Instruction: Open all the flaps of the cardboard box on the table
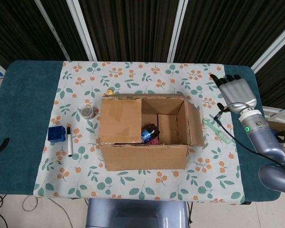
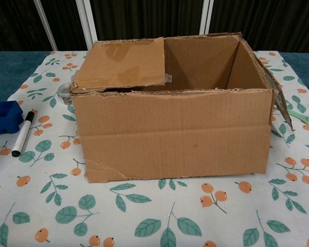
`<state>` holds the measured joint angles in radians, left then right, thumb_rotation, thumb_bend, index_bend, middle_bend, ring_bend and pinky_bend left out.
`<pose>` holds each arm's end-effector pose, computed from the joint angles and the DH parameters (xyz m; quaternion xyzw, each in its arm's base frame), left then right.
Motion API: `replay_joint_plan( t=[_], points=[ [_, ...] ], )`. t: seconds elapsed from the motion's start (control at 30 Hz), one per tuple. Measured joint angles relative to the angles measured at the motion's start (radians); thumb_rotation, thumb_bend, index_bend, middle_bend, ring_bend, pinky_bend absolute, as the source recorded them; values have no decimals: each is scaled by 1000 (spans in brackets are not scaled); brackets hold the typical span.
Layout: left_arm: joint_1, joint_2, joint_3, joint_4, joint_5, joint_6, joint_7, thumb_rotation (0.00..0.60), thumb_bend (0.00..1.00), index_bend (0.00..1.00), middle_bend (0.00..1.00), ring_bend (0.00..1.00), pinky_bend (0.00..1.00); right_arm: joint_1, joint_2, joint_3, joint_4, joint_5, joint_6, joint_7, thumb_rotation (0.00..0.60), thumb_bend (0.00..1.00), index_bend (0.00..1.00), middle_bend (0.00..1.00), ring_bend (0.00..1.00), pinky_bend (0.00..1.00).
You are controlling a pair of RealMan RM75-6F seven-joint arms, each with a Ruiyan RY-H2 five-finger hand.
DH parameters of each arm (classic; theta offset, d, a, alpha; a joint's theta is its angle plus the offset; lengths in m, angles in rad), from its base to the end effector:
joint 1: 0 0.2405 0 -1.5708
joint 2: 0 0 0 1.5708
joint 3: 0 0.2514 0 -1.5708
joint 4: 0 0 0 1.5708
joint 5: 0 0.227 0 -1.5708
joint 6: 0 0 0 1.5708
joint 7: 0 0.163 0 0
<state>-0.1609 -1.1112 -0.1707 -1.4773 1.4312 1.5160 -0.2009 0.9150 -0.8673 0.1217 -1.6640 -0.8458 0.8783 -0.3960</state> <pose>-0.3185 0.2527 0.1907 -0.5375 -0.3498 -0.4731 0.6041 -0.1624 -0.4310 0.1901 0.7168 -0.2700 0.2690 0.5839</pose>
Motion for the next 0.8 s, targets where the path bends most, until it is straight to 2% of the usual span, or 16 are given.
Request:
replay_joint_plan(
  t=[0.17,0.33,0.47,0.6,0.8],
  points=[
    [0,7,3,0,4,-1,-2,600,224,88,2,0,0,-107,-1,15,12,-18,101,137,600,316,61,254,189,227],
    [0,11,7,-3,-2,-12,7,600,223,88,2,0,0,-234,0,0,25,-162,217,304,600,313,61,252,189,227],
    [-3,13,10,-9,-8,-26,25,600,224,88,3,0,0,-343,-15,-32,45,-321,347,422,600,313,62,251,189,227],
    [-5,18,15,-19,-15,-41,43,600,223,88,3,0,0,-465,-57,-82,86,-476,498,485,600,313,62,248,180,227],
    [-12,21,16,-24,-25,-62,50,600,224,88,8,0,0,-594,-160,-142,166,-596,647,507,600,313,64,244,178,227]
  ],
)
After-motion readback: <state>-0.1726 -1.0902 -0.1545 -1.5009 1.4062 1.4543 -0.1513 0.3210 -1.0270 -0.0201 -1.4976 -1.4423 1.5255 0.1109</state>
